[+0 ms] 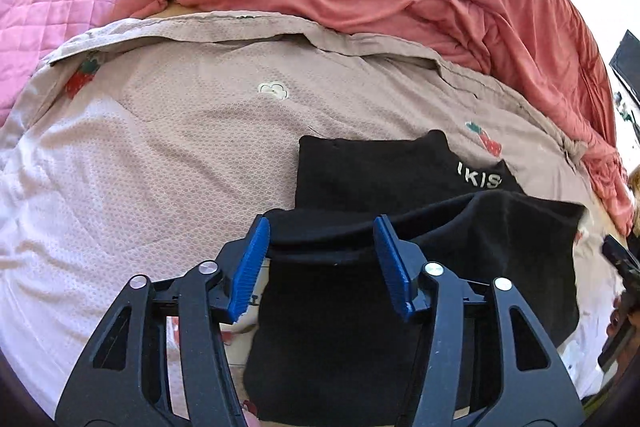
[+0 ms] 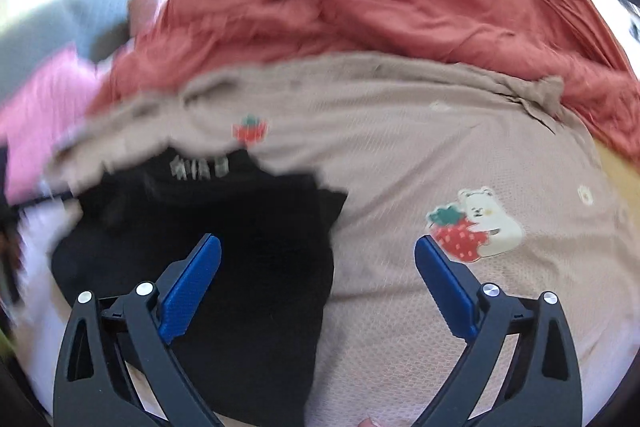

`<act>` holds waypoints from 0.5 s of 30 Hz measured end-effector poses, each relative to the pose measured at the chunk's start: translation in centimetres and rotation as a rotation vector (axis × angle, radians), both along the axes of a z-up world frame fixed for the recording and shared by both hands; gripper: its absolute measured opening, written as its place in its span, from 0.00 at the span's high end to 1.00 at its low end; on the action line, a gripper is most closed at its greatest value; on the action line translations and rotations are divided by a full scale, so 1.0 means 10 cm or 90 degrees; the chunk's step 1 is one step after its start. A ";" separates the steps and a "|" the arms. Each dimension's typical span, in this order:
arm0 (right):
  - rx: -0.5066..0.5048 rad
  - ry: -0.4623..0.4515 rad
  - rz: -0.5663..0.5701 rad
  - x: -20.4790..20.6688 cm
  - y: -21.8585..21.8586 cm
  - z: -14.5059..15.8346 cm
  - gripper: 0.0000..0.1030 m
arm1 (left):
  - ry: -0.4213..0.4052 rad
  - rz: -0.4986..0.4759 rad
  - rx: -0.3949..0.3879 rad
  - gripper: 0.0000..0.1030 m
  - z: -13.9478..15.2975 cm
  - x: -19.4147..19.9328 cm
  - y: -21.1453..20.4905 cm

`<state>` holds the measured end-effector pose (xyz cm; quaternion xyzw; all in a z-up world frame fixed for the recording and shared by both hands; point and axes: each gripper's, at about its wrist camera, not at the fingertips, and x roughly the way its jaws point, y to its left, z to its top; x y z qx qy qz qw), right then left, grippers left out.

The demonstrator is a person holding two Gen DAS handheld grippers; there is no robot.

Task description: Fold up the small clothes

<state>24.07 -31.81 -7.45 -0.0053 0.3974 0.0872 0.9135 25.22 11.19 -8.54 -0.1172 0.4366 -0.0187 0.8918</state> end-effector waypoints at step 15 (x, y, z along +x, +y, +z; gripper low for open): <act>0.090 0.092 -0.046 0.43 0.01 -0.56 0.26 | 0.018 -0.027 -0.052 0.43 -0.21 0.16 0.10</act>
